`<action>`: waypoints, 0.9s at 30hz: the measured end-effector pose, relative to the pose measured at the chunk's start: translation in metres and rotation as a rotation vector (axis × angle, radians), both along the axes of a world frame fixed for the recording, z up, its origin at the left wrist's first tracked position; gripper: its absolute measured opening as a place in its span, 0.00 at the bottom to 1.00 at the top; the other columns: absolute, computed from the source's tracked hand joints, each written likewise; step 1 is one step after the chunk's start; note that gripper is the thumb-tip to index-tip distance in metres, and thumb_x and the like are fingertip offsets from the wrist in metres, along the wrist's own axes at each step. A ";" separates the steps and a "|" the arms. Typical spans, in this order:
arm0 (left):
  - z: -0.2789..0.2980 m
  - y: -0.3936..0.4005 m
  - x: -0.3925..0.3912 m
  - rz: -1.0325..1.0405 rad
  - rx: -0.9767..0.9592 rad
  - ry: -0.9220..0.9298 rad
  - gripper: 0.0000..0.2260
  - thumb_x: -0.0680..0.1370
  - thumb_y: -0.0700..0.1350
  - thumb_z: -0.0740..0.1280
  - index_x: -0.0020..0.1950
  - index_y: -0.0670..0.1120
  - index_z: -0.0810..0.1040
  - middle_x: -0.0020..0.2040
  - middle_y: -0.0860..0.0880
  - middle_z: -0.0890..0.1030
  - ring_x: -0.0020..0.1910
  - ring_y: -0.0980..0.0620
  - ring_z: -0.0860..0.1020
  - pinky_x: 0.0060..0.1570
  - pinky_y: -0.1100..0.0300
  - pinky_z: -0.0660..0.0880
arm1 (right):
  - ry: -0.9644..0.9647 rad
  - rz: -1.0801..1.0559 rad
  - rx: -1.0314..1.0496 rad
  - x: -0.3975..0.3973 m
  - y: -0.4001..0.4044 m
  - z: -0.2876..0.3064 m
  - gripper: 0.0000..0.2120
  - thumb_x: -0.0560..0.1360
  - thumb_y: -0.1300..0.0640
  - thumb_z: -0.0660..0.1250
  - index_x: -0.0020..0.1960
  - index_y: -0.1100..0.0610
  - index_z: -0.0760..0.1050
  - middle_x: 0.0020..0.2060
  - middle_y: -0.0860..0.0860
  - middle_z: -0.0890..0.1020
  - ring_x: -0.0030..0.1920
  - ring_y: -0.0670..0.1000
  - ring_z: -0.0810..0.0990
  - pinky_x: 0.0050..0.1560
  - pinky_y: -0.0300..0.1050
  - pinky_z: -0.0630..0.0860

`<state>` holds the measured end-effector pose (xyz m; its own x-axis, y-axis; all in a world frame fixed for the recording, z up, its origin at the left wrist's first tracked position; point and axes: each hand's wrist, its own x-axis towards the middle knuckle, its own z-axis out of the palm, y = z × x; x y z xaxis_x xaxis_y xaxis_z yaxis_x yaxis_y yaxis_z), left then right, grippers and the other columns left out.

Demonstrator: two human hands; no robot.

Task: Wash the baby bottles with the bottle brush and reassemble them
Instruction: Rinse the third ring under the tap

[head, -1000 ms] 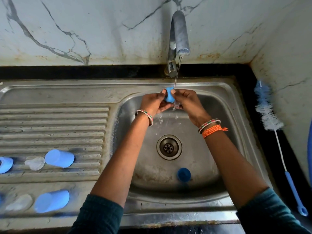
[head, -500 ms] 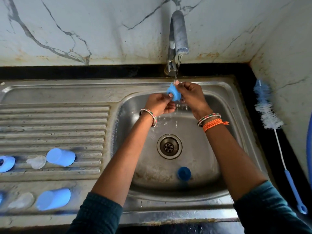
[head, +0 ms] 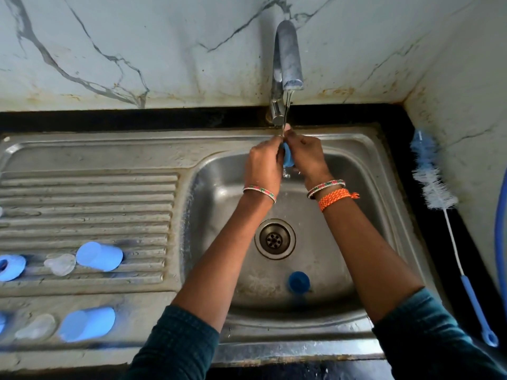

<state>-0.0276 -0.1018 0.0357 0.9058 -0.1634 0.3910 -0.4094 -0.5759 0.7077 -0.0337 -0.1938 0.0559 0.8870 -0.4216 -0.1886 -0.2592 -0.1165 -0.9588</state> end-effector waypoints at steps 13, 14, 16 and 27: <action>0.008 -0.001 0.007 0.114 -0.034 0.193 0.04 0.73 0.36 0.66 0.38 0.39 0.79 0.35 0.41 0.81 0.33 0.45 0.80 0.36 0.56 0.74 | 0.033 -0.021 0.096 -0.003 0.008 0.010 0.18 0.78 0.47 0.64 0.39 0.61 0.75 0.33 0.57 0.74 0.33 0.49 0.71 0.29 0.34 0.67; 0.004 0.001 0.009 0.121 -0.019 0.151 0.03 0.73 0.36 0.66 0.40 0.39 0.80 0.36 0.42 0.82 0.34 0.45 0.79 0.37 0.56 0.74 | 0.069 -0.001 0.092 -0.002 0.009 0.010 0.19 0.79 0.47 0.62 0.38 0.60 0.74 0.32 0.55 0.75 0.32 0.47 0.71 0.28 0.34 0.67; -0.001 0.005 0.012 0.139 -0.076 0.232 0.03 0.73 0.36 0.67 0.40 0.39 0.80 0.36 0.42 0.82 0.32 0.47 0.79 0.35 0.57 0.77 | 0.066 0.097 0.087 -0.004 0.010 0.010 0.19 0.81 0.49 0.60 0.41 0.63 0.74 0.34 0.54 0.75 0.35 0.47 0.72 0.33 0.36 0.69; 0.019 0.039 0.020 -0.416 -1.110 1.265 0.10 0.81 0.35 0.55 0.55 0.36 0.75 0.43 0.43 0.83 0.42 0.51 0.83 0.50 0.60 0.79 | -0.092 -0.002 -0.338 -0.022 -0.005 0.000 0.04 0.67 0.42 0.72 0.38 0.39 0.79 0.46 0.42 0.82 0.55 0.46 0.77 0.63 0.63 0.67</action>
<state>-0.0077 -0.0630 0.0545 0.6864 -0.6131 -0.3911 0.6832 0.3596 0.6355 -0.0555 -0.1989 0.0563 0.8931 -0.4479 0.0427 -0.1740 -0.4312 -0.8853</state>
